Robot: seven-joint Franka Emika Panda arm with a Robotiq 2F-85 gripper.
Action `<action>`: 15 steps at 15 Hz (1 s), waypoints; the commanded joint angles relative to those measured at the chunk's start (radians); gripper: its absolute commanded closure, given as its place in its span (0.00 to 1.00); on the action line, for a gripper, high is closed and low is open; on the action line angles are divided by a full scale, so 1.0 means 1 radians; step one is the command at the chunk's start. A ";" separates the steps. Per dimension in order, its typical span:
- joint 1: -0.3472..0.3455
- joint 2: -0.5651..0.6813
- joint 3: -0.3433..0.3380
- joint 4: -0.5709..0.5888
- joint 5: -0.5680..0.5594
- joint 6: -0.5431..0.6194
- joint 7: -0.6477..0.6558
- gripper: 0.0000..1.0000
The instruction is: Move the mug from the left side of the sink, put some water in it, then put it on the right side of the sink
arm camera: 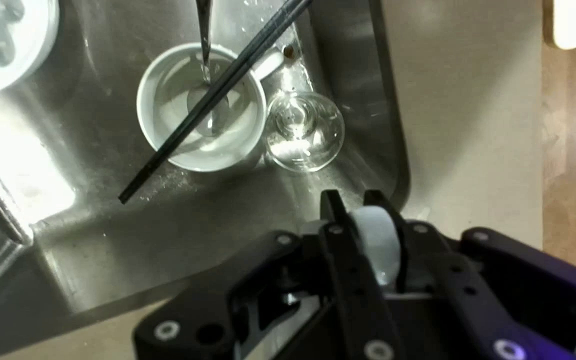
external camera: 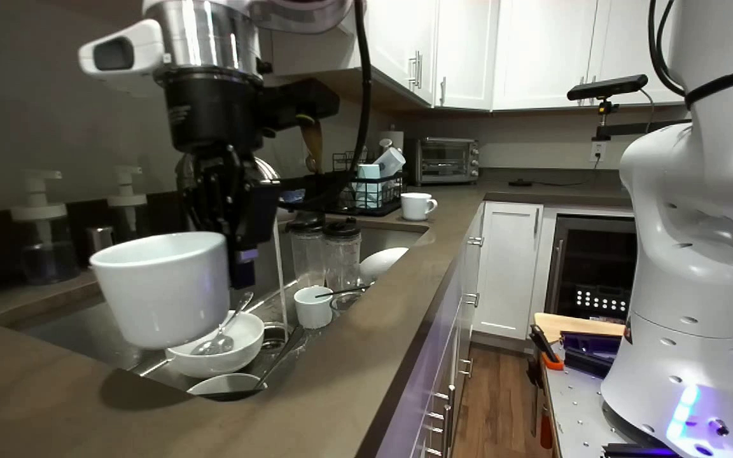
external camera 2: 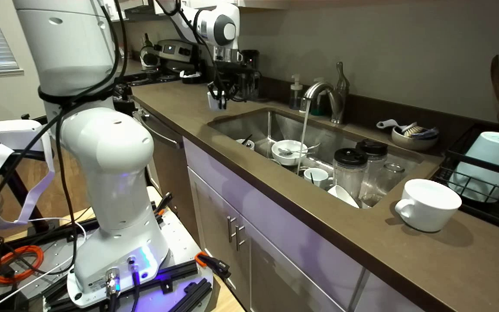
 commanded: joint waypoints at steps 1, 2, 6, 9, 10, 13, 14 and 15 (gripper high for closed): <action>-0.020 -0.130 -0.031 -0.137 0.046 0.063 0.025 0.94; -0.021 -0.149 -0.043 -0.158 0.041 0.068 0.037 0.94; -0.031 -0.206 -0.093 -0.209 0.030 0.057 0.071 0.94; -0.019 -0.171 -0.110 -0.183 0.015 0.032 0.052 0.84; -0.020 -0.178 -0.115 -0.189 0.015 0.032 0.052 0.84; -0.019 -0.184 -0.116 -0.193 0.015 0.032 0.056 0.95; -0.025 -0.169 -0.116 -0.181 -0.001 0.038 0.083 0.95; -0.028 -0.166 -0.120 -0.176 -0.004 0.039 0.087 0.95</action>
